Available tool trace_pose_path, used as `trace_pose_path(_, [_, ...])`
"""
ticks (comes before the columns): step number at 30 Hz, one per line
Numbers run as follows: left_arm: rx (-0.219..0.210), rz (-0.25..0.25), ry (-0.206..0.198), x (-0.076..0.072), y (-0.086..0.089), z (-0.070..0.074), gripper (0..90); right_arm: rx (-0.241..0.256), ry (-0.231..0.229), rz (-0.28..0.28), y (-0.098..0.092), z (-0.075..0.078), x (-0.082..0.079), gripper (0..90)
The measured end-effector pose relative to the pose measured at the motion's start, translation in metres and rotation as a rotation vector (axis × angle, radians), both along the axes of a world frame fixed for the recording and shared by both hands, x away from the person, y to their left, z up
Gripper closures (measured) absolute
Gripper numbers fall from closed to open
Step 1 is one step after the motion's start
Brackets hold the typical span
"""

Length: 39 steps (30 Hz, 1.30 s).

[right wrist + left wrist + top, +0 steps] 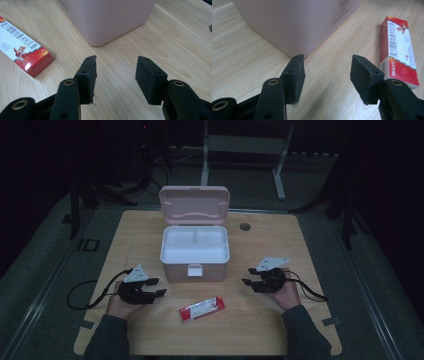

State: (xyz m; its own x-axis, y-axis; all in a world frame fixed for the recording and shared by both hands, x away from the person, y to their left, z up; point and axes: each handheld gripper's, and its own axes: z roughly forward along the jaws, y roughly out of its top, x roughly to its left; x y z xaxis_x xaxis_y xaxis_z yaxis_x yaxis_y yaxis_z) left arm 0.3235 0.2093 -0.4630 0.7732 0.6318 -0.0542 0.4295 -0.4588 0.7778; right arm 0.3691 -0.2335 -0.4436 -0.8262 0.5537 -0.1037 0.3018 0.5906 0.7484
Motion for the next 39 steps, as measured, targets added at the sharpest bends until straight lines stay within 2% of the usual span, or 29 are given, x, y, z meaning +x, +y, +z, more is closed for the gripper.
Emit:
trace_pose_path(4, [0.017,-0.009,0.004,0.001,-0.003,0.003,45.4,-0.006,0.002,0.002,0.0,0.0,-0.001,50.5])
trace_pose_path(12, [0.063,-0.05,0.022,0.001,-0.026,0.018,45.7,-0.036,0.005,0.007,0.0,0.002,0.0,49.8])
trace_pose_path(15, [0.08,-0.062,0.033,0.0,-0.037,0.024,47.0,-0.041,0.005,0.006,-0.001,0.003,0.0,49.8])
trace_pose_path(20, [0.07,-0.108,0.046,-0.004,-0.055,0.034,47.0,-0.053,0.006,0.011,-0.001,0.003,-0.001,49.7])
trace_pose_path(23, [0.095,-0.13,0.051,-0.006,-0.07,0.037,46.6,-0.06,0.004,0.011,-0.001,0.003,-0.002,49.7])
trace_pose_path(27, [0.118,-0.17,0.066,-0.007,-0.092,0.034,45.8,-0.055,0.004,0.01,-0.001,0.004,-0.002,49.7])
trace_pose_path(32, [0.179,-0.232,0.086,-0.01,-0.126,0.021,43.9,-0.059,0.001,0.012,-0.001,0.004,-0.003,49.5])
trace_pose_path(39, [0.261,-0.267,0.099,-0.012,-0.157,0.002,41.6,-0.059,-0.009,0.013,-0.003,0.006,-0.004,49.4])
